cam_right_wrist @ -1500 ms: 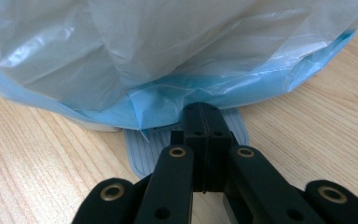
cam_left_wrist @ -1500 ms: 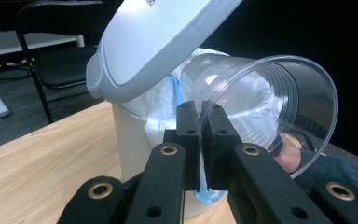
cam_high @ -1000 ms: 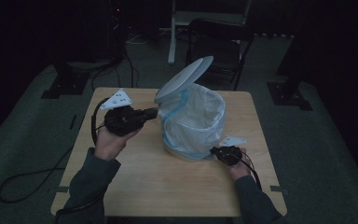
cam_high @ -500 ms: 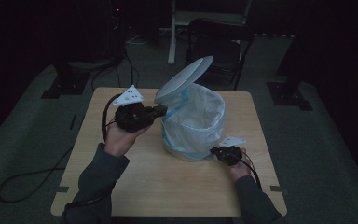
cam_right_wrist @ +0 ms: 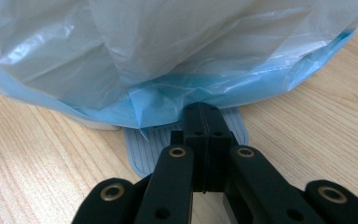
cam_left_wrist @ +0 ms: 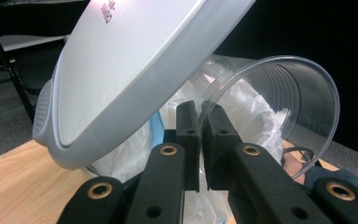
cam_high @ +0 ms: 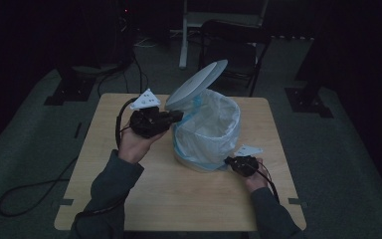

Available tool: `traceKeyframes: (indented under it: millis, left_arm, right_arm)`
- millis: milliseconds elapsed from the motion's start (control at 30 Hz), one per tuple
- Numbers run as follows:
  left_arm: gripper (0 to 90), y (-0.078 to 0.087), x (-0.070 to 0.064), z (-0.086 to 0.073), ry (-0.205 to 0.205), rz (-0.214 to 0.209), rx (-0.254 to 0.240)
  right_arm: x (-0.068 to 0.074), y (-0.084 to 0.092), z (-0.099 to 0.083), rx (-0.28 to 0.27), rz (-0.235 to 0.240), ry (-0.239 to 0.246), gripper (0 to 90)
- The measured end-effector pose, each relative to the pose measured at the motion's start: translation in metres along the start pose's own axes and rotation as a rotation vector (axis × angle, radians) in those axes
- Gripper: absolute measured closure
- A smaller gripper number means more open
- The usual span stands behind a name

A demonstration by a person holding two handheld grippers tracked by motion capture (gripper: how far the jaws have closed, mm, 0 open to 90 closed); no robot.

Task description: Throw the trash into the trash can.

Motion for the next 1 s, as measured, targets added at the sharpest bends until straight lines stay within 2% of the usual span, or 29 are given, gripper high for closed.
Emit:
traceKeyframes:
  millis: [433, 1000]
  left_arm:
    - [86.7, -0.009, -0.003, 0.004, -0.005, -0.005, 0.003]
    - [86.6, -0.020, 0.000, 0.006, 0.008, 0.000, 0.010]
  right_arm:
    - [0.000, 0.000, 0.000, 0.000, 0.000, 0.000, 90.0]
    - [0.000, 0.000, 0.000, 0.000, 0.001, 0.000, 90.0]
Point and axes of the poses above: each handheld gripper's, and its own axes: y roughly backward along the jaws, z roughly out of its top, x roughly to its left, the point moved 8 cm from there along -y, roughly forward along the jaws, and after that the axes turned 9 degrees about -z, right-handed, at the moved point
